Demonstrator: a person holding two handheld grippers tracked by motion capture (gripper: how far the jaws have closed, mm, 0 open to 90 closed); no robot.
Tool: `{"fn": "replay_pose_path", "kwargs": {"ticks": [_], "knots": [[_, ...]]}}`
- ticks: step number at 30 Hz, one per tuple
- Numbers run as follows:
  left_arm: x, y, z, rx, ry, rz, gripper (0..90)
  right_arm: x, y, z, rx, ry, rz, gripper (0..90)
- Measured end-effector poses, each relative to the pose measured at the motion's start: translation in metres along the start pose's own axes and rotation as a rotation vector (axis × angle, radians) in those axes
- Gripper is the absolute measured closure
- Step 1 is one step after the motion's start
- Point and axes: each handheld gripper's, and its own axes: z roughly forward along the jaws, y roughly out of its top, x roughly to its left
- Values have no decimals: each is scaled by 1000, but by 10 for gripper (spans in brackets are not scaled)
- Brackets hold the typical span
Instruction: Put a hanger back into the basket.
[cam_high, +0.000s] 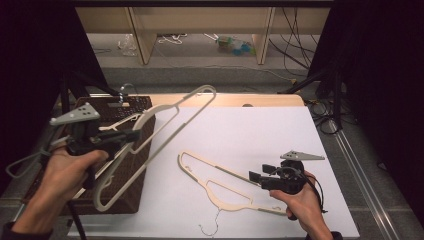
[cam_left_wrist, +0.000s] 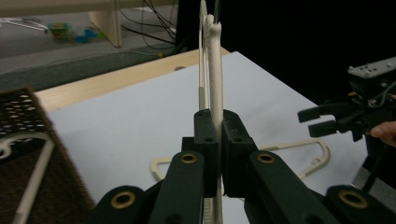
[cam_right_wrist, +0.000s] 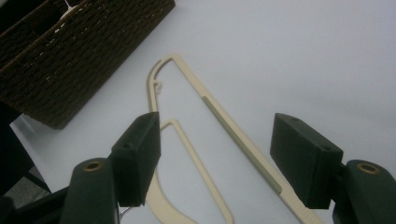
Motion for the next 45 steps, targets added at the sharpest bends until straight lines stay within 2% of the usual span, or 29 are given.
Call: {"fn": "replay_pose_path", "kwargs": {"ticks": [5, 14, 17, 23, 28, 29, 31, 39, 42, 45], "knots": [[28, 3, -20, -17, 54, -27, 867, -1, -1, 2, 15, 1, 0, 342], [81, -6, -39, -18, 142, -79, 867, -3, -3, 5, 29, -5, 1, 342], [97, -8, -46, -31, 141, -86, 867, -3, -4, 5, 32, 5, 3, 342], [125, -19, -51, -30, 122, -83, 867, -4, -5, 5, 32, -17, 13, 311], [148, -33, -51, -25, 121, -119, 867, -6, -6, 4, 31, -18, 19, 297], [152, -35, -51, -24, 119, -116, 867, -7, -7, 4, 31, -15, 21, 297], [158, -38, -52, -15, 112, -111, 867, -7, -8, 4, 35, -24, 22, 296], [176, -43, -52, 18, 94, -89, 867, -8, -9, 5, 42, -12, 20, 296], [184, -46, -54, 35, 107, -99, 867, -7, -9, 6, 48, -22, 22, 296], [191, -50, -57, 40, 123, -100, 867, -8, -9, 7, 47, -8, 14, 296]]}}
